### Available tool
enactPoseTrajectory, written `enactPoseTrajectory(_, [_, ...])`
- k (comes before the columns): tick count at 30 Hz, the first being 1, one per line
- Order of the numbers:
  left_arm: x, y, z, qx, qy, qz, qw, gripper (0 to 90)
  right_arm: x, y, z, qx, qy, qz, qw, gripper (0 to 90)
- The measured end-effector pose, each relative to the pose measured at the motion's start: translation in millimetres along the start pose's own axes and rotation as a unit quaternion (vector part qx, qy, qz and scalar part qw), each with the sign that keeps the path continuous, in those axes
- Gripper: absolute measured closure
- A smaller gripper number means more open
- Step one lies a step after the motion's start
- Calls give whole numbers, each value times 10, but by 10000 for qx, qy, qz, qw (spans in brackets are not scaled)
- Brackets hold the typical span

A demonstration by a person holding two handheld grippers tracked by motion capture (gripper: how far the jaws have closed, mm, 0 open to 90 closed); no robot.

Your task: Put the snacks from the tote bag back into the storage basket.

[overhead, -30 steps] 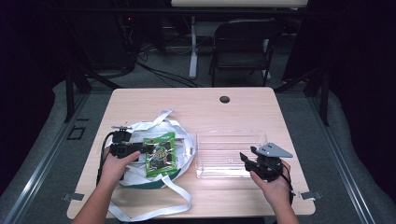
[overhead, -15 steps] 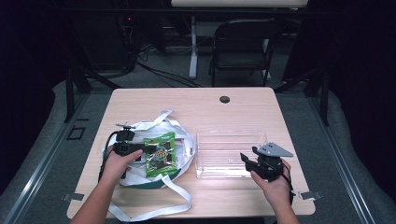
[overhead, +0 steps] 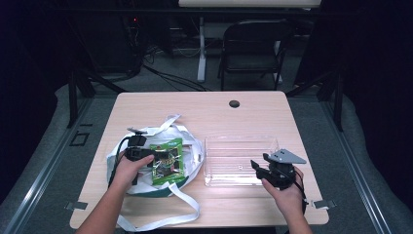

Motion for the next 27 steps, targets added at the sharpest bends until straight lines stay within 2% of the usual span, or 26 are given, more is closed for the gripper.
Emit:
enactPoseTrajectory(3, [2, 19, -4, 2, -55, 23, 10000, 346, -1, -4, -1, -2, -5, 6, 10000, 468])
enactPoseTrajectory(15, [18, 56, -9, 45, -44, 66, 10000, 360, 2, -5, -2, -25, 2, 6, 10000, 468])
enactPoseTrajectory(22, [3, 51, -7, 54, -27, 192, 9998, 412, 1, -9, -3, -43, 14, -1, 10000, 468])
enactPoseTrajectory(27, [-12, 42, -5, 5, -19, 190, 9998, 446, 1, -8, -1, -37, 4, -5, 10000, 468])
Point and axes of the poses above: each handheld gripper's, and its own axes: y roughly forward along the jaws, z roughly out of its underside, x roughly to its left, the point moved 3 cm from there along y, roughly forward along the jaws, and after that the axes turned 6 degrees about z, right-handed, at the moved point
